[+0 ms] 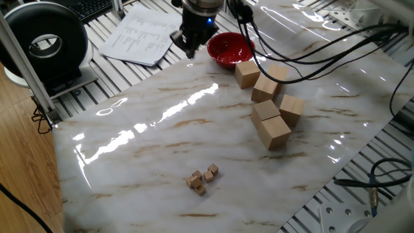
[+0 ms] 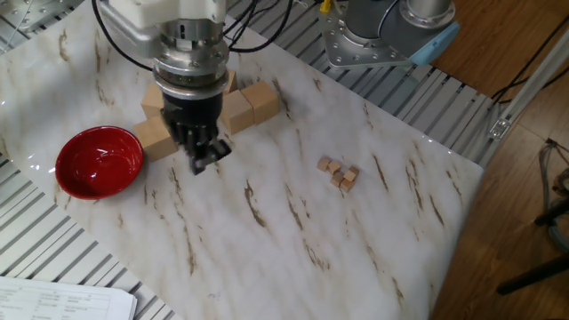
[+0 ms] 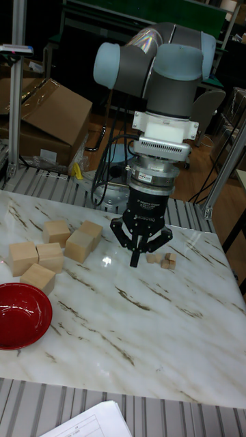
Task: Stack the blocks into a pyramid shape
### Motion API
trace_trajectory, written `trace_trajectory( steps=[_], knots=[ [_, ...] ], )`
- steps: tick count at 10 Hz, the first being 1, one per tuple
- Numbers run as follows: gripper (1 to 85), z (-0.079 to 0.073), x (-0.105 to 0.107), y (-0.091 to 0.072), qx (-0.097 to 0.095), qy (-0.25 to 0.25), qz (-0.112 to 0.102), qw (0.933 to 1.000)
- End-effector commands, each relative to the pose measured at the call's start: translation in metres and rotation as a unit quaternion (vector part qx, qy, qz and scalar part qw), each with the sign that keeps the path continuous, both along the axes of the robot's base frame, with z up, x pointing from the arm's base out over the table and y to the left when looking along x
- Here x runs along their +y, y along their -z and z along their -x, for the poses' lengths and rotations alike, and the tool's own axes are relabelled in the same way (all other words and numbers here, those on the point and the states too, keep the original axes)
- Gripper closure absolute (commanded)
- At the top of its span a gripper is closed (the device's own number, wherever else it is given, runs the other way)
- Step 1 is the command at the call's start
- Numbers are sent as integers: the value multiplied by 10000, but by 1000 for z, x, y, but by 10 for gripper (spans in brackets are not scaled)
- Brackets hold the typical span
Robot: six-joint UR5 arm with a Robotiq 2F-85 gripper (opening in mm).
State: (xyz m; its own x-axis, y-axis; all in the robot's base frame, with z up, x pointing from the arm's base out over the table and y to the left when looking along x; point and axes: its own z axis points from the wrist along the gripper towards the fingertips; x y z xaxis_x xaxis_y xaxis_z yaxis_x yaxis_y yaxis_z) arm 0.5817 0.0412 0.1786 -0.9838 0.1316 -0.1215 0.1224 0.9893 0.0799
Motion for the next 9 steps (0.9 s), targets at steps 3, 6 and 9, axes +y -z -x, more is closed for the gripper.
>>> trace_trajectory(
  steps=[3, 6, 9],
  knots=[
    [847, 55, 6, -3, 1000, -74, -112, 9949],
    [847, 60, 12, -2, 1086, -49, -182, 9939],
    [847, 63, 21, 6, 1017, 80, -25, 9948]
  ],
)
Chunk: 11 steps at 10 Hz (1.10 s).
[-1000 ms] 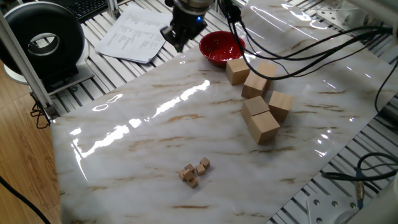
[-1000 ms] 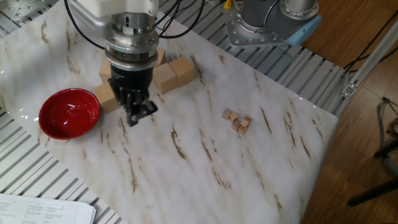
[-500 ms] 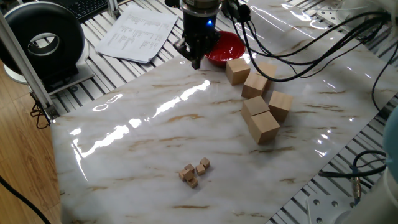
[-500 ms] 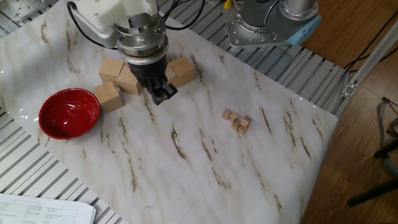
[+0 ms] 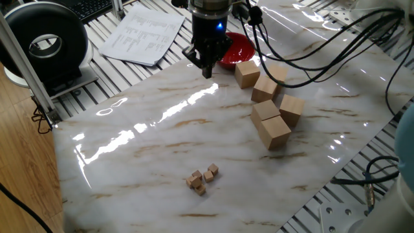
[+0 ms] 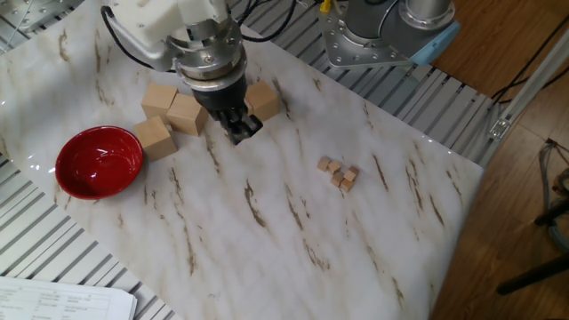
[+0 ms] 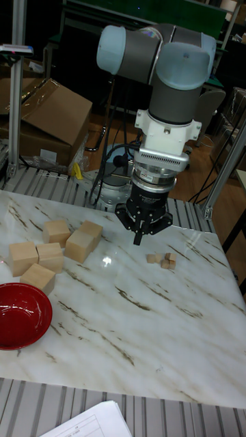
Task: Stack the blocks into a pyramid shape
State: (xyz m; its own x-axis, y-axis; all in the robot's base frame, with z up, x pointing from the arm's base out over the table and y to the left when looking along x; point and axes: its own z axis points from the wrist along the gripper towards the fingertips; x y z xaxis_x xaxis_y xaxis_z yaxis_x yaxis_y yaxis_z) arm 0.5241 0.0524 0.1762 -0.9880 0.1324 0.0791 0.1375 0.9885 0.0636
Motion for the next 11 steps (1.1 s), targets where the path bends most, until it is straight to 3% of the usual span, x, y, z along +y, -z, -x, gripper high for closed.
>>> trace_trajectory(
  steps=[1, 5, 7, 11],
  knots=[
    [847, 6, 15, 4, -3, 75, -6, 10000],
    [847, 18, 41, 9, -62, 102, -51, 9999],
    [847, 30, 46, 11, -68, -113, 66, 9999],
    [847, 47, 74, 18, -178, -120, -56, 9998]
  ],
)
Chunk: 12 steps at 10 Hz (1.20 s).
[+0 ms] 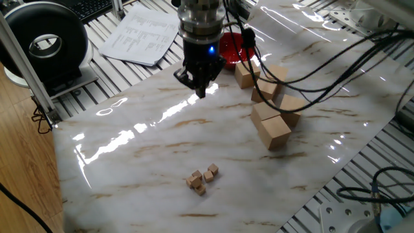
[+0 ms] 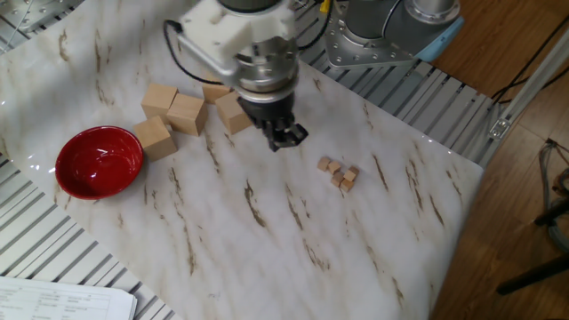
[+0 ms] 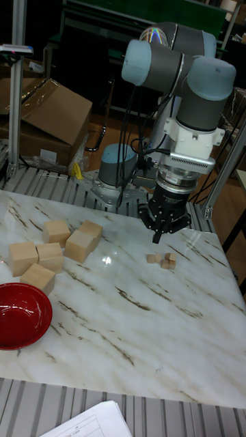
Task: Stack the blocks into a pyramid shape
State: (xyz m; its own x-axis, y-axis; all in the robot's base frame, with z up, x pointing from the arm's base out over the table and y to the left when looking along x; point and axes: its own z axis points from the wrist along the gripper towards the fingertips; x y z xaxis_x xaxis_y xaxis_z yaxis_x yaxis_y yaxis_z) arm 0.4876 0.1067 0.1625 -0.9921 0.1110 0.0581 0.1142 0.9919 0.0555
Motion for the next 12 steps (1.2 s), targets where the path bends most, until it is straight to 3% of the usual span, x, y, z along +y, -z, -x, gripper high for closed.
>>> trace_trajectory(
  steps=[1, 3, 6, 8, 9, 11, 12],
  knots=[
    [847, 14, 25, 8, -133, -45, -112, 9998],
    [847, 23, 24, 15, -211, -274, 103, 9993],
    [847, 34, 34, 23, -288, -278, 90, 9992],
    [847, 36, 28, 26, -409, -426, 275, 9979],
    [847, 37, 35, 24, -490, -420, 179, 9978],
    [847, 21, 24, 11, -740, -589, 323, 9950],
    [847, 17, 10, 6, -750, -695, 524, 9934]
  ],
)
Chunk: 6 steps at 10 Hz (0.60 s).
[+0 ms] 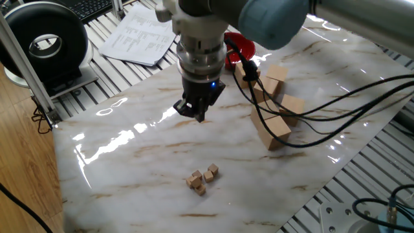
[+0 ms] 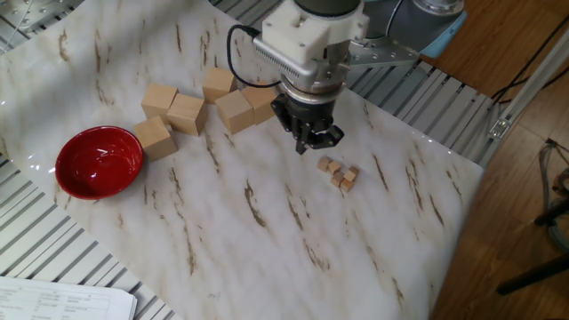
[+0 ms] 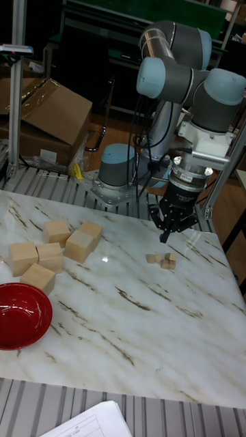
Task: Stack the blocks into a pyramid shape
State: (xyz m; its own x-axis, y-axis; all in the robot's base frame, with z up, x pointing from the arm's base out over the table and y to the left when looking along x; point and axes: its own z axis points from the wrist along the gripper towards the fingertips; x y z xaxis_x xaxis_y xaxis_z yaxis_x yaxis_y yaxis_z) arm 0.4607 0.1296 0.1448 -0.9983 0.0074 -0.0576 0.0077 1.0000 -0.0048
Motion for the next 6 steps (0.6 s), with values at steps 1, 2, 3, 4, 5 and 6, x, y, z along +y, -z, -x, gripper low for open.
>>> trace_trajectory(
  steps=[1, 2, 3, 4, 5, 6],
  knots=[
    [847, -12, -25, -13, -203, -262, 418, 9986],
    [847, -16, -32, -14, -258, -314, 546, 9977],
    [847, -21, -44, -18, -226, -447, 724, 9961],
    [847, -27, -50, -24, -209, -553, 740, 9955],
    [847, -28, -43, -30, -163, -621, 514, 9966],
    [847, -24, -43, -35, -26, -705, 427, 9966]
  ],
)
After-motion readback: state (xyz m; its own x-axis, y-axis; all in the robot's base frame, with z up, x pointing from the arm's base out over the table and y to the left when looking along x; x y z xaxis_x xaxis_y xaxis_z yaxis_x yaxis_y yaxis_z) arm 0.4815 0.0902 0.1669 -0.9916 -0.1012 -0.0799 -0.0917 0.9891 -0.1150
